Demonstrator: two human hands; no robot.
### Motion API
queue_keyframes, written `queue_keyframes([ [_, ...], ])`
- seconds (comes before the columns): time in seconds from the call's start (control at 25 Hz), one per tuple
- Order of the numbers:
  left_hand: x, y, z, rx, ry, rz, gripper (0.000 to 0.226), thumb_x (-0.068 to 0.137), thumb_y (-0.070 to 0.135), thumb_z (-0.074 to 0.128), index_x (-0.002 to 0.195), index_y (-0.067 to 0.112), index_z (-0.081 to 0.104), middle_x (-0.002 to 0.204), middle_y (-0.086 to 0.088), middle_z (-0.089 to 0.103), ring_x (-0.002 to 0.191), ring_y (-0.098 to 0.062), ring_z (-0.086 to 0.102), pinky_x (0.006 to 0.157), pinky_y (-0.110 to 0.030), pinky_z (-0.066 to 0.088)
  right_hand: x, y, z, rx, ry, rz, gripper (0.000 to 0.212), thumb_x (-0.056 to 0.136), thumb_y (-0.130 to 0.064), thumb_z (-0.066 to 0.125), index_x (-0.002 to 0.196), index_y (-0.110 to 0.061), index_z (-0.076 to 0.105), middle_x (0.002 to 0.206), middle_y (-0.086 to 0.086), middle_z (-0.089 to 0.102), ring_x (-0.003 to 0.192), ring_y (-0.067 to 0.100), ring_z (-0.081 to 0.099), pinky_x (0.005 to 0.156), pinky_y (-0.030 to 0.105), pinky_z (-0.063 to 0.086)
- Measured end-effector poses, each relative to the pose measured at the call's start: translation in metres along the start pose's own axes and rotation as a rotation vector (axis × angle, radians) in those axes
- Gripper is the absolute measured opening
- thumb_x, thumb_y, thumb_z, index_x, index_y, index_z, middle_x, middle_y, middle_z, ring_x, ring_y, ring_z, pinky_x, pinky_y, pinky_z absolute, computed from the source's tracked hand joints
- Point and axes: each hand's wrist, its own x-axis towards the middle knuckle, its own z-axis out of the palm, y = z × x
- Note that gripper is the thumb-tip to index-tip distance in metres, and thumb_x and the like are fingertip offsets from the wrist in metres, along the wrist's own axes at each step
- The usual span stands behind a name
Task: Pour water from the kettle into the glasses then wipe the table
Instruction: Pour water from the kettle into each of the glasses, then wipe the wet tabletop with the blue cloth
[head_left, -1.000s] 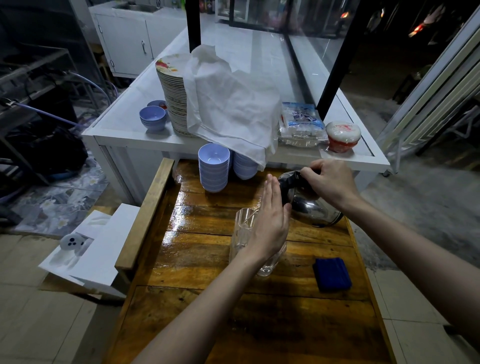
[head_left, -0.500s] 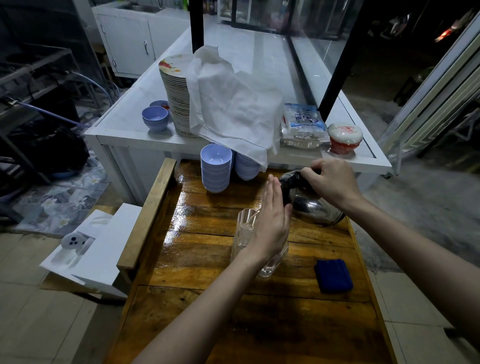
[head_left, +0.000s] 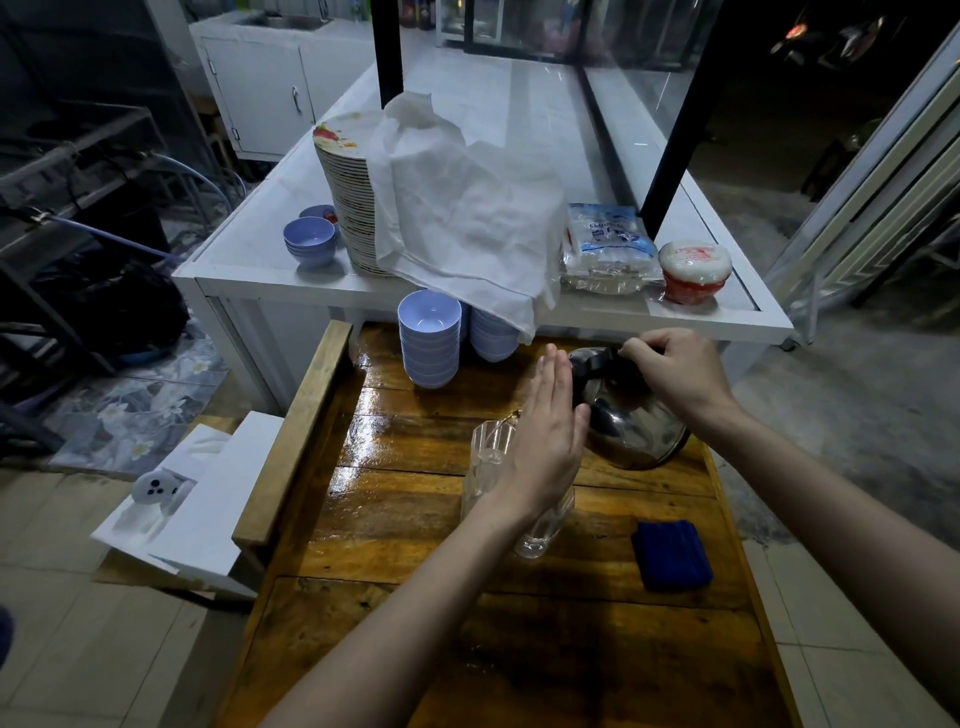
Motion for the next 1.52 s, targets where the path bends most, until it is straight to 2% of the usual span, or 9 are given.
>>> queue_keyframes([
  [0.12,0.010,0.007,0.006,0.056,-0.020,0.038,0.058,0.104,0.029,0.027,0.153,0.011,0.002,0.163,-0.004,-0.005,0.149,-0.009,-0.008,0.121,-0.025,-0.002,-0.001,0.021,-0.008,0.164,-0.008,0.112,0.034,0.088,-0.025,0.061,0.063,-0.004,0.070,0.063,0.015,0.066,0.062,0.017,0.056,0.061,0.032,0.044],
  [0.2,0.018,0.012,0.013,0.105,-0.038,0.057,0.057,0.104,0.031,0.026,0.153,0.012,0.004,0.163,-0.004,-0.002,0.149,-0.009,-0.006,0.121,-0.025,-0.001,-0.002,0.038,-0.012,0.250,-0.009,0.176,0.035,0.090,-0.024,0.060,0.067,0.001,0.069,0.062,0.009,0.063,0.065,0.018,0.057,0.064,0.036,0.045],
  [0.44,0.044,0.026,0.045,0.223,-0.214,0.112,0.059,0.105,0.032,0.025,0.153,0.009,0.002,0.162,-0.008,-0.003,0.150,-0.015,-0.007,0.122,-0.030,0.000,-0.002,0.102,-0.012,0.512,0.054,0.402,0.029,0.090,-0.024,0.059,0.064,-0.014,0.069,0.065,0.004,0.064,0.071,0.022,0.062,0.065,0.034,0.048],
  [0.56,0.059,0.019,0.067,0.340,-0.334,0.130,0.060,0.105,0.034,0.023,0.153,0.007,-0.001,0.162,-0.010,-0.009,0.149,-0.018,-0.010,0.122,-0.031,-0.003,-0.004,0.132,0.001,0.639,0.128,0.535,0.030,0.091,-0.019,0.057,0.064,-0.018,0.068,0.059,-0.006,0.066,0.064,0.012,0.063,0.059,0.026,0.049],
  [0.84,0.086,-0.013,0.121,0.606,-0.479,0.219,0.060,0.105,0.033,0.021,0.152,0.006,-0.002,0.161,-0.014,-0.005,0.150,-0.024,-0.007,0.123,-0.040,0.007,-0.002,0.196,0.035,0.798,0.223,0.712,0.025,0.092,-0.014,0.055,0.070,-0.012,0.065,0.071,0.006,0.065,0.067,0.020,0.062,0.054,0.023,0.051],
  [1.08,0.090,-0.017,0.146,0.635,-0.555,0.208,0.060,0.104,0.036,0.015,0.152,0.005,-0.004,0.161,-0.015,-0.007,0.150,-0.024,-0.008,0.123,-0.040,0.007,-0.002,0.233,0.045,0.802,0.219,0.715,0.023,0.090,-0.016,0.054,0.071,-0.009,0.064,0.078,0.016,0.062,0.076,0.027,0.059,0.068,0.035,0.048],
  [1.32,0.090,-0.007,0.167,0.650,-0.556,0.183,0.060,0.104,0.036,0.017,0.152,0.005,-0.004,0.161,-0.015,-0.008,0.149,-0.026,-0.010,0.123,-0.042,0.007,-0.008,0.246,0.042,0.787,0.178,0.731,0.027,0.097,-0.022,0.050,0.076,-0.014,0.064,0.076,0.004,0.063,0.070,0.016,0.058,0.065,0.029,0.046],
  [1.4,0.088,-0.005,0.170,0.674,-0.553,0.168,0.060,0.105,0.036,0.017,0.152,0.006,-0.004,0.161,-0.015,-0.009,0.149,-0.025,-0.010,0.123,-0.041,0.007,-0.006,0.253,0.043,0.681,0.102,0.656,0.031,0.100,-0.023,0.046,0.080,-0.009,0.064,0.077,0.008,0.059,0.072,0.019,0.053,0.067,0.032,0.041],
  [1.52,0.082,-0.002,0.174,0.678,-0.512,0.151,0.060,0.105,0.036,0.018,0.152,0.007,-0.003,0.161,-0.014,-0.007,0.149,-0.025,-0.010,0.123,-0.041,0.007,-0.017,0.269,0.042,0.341,0.096,0.517,0.031,0.101,-0.029,0.044,0.097,-0.006,0.065,0.096,0.010,0.062,0.092,0.024,0.056,0.082,0.037,0.044],
])
